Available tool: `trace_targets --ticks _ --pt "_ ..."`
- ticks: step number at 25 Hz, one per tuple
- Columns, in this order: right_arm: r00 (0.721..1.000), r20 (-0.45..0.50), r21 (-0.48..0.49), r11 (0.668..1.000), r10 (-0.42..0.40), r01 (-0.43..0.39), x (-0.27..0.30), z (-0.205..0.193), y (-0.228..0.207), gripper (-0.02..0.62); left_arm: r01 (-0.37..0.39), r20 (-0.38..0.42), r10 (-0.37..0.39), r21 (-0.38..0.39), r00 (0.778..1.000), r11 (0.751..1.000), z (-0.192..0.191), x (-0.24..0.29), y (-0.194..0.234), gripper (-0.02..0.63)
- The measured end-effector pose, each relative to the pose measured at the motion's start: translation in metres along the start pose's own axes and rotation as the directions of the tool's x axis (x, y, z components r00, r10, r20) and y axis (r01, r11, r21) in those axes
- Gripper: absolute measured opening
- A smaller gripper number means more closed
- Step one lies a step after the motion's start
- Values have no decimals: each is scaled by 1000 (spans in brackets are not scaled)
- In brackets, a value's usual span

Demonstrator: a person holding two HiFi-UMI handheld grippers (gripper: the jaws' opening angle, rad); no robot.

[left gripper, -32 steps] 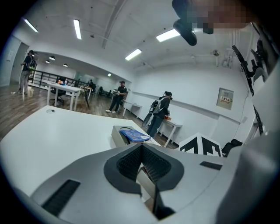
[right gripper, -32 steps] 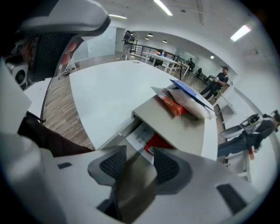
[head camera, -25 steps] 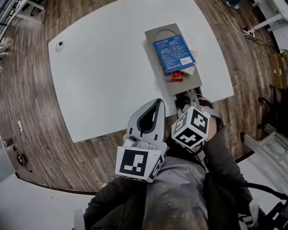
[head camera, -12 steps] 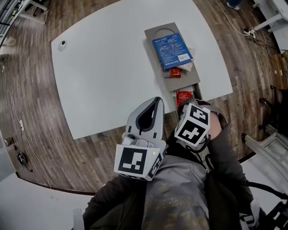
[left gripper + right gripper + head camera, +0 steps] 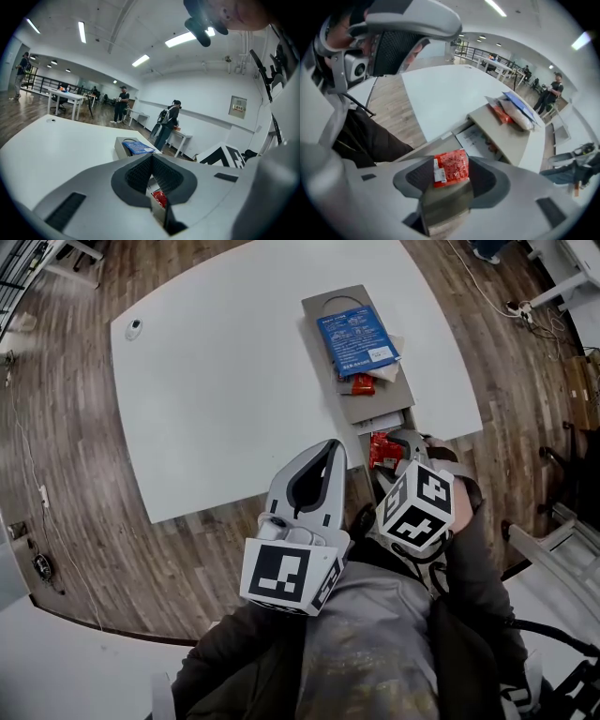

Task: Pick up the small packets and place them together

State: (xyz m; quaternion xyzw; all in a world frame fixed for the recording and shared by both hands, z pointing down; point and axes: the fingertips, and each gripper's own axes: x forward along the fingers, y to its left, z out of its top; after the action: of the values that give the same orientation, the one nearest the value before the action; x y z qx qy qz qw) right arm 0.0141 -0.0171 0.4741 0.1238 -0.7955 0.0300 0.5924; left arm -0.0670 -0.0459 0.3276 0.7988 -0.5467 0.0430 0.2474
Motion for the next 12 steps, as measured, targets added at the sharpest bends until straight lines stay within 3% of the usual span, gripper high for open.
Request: trace_targets --ticks 3,8,12 --pt "998 -66 -17 1000 17 -18 13 -7 -1 248 -8 2 8 -5 1000 1000 1 0 6 3" --pt "986 -130 23 995 103 -101 21 -10 -4 251 -31 -1 31 -23 1000 999 1 3 23 3" --pt "990 -118 31 997 72 -68 20 -10 -14 142 -30 -1 30 -28 1000 999 1 6 26 3"
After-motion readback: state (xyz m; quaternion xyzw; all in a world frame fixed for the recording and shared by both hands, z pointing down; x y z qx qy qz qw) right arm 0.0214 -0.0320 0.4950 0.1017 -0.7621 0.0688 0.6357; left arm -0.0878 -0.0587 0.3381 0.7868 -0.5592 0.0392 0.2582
